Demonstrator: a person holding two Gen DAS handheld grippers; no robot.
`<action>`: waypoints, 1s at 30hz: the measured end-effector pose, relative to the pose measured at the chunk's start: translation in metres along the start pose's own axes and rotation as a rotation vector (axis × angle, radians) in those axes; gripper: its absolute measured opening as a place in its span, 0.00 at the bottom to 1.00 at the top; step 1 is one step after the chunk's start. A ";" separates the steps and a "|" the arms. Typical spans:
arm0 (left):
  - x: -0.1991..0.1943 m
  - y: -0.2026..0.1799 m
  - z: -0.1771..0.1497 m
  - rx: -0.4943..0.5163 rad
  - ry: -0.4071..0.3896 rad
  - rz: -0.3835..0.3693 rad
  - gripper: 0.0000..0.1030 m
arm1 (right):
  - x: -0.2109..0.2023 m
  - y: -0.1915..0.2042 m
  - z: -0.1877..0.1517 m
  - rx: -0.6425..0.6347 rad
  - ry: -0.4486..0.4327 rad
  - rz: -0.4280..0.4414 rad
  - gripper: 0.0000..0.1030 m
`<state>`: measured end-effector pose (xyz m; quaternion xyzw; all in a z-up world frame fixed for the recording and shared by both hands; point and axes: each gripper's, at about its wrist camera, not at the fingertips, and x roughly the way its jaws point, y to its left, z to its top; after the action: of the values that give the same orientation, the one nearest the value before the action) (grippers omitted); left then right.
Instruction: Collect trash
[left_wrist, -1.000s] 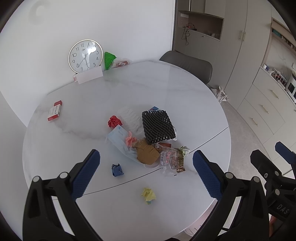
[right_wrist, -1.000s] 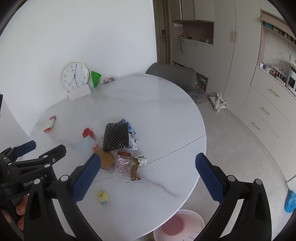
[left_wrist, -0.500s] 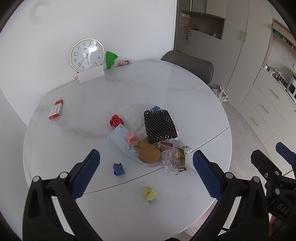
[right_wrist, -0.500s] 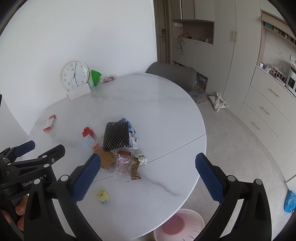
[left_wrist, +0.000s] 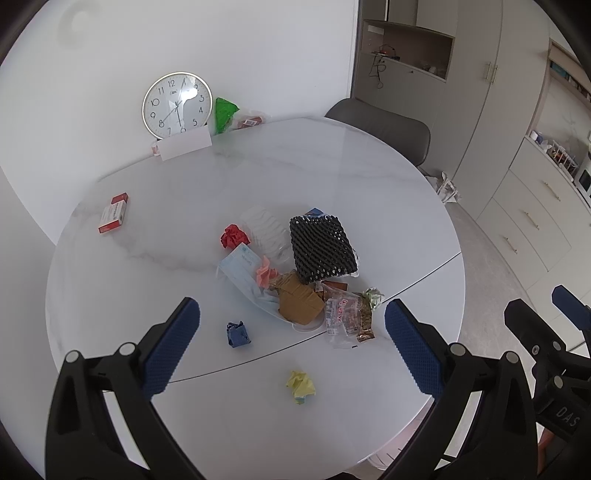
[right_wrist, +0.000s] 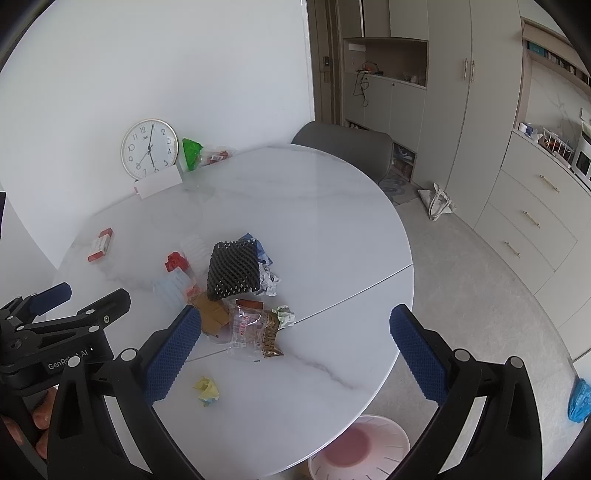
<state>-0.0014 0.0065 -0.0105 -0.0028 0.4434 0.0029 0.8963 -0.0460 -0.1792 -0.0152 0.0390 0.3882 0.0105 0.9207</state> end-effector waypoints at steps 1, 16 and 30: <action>0.000 0.000 0.000 0.001 0.000 0.001 0.94 | 0.000 0.000 0.000 -0.002 0.000 0.000 0.98; 0.000 0.002 0.002 -0.001 0.003 0.000 0.94 | 0.002 0.002 0.003 0.001 0.009 0.001 0.98; 0.002 0.002 0.000 0.001 0.009 0.008 0.94 | 0.006 0.004 0.003 -0.011 0.018 0.003 0.98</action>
<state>-0.0004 0.0083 -0.0125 -0.0005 0.4476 0.0060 0.8942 -0.0400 -0.1751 -0.0171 0.0342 0.3965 0.0143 0.9173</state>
